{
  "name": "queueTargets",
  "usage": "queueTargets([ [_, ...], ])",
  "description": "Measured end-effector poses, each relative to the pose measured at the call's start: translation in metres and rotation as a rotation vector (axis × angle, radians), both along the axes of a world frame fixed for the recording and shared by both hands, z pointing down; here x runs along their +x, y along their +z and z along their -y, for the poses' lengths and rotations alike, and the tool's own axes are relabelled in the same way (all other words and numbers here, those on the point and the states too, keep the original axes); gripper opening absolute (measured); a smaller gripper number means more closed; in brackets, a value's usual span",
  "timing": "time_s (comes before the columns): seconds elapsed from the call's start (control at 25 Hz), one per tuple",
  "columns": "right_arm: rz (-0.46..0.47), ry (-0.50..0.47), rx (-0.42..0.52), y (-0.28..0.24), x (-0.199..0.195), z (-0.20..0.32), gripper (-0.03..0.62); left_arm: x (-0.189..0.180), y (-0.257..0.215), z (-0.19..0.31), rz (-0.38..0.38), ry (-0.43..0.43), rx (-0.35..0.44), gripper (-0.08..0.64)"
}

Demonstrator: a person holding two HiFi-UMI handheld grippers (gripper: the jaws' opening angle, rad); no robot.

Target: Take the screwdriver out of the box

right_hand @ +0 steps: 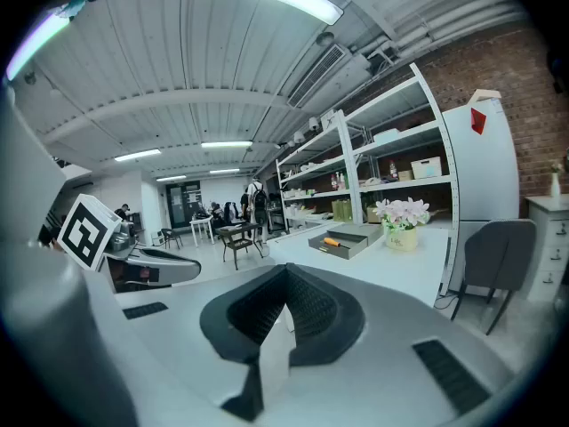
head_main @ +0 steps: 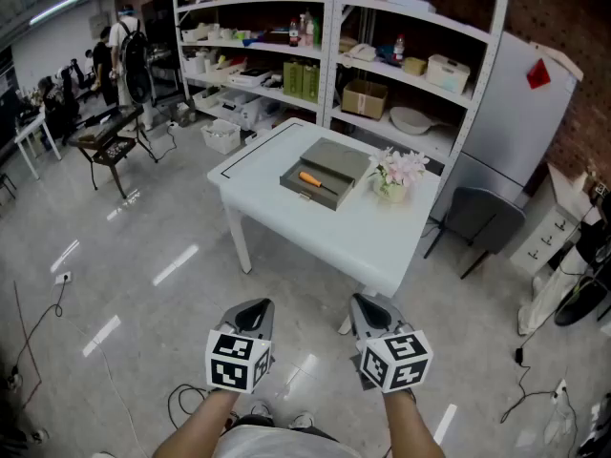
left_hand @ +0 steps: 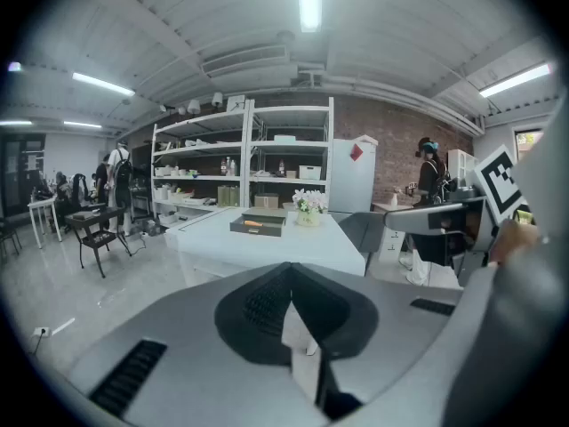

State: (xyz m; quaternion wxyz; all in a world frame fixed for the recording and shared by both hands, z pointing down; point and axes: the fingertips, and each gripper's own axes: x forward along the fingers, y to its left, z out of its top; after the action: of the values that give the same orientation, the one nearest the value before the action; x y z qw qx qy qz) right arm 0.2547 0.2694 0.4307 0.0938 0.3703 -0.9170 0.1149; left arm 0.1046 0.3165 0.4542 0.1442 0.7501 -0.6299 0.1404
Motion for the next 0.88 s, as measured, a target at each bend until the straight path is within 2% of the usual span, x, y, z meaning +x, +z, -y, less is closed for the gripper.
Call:
queueTargets([
  [0.52,-0.024,-0.021,0.015,0.010,-0.016,0.016,0.006,-0.008,0.010,0.016,0.001,-0.010,-0.011,0.005],
  [0.88,-0.037,-0.024,0.015,0.015,-0.044,0.069,0.028,-0.035,0.019,0.071,-0.017,-0.006,-0.021,0.005],
])
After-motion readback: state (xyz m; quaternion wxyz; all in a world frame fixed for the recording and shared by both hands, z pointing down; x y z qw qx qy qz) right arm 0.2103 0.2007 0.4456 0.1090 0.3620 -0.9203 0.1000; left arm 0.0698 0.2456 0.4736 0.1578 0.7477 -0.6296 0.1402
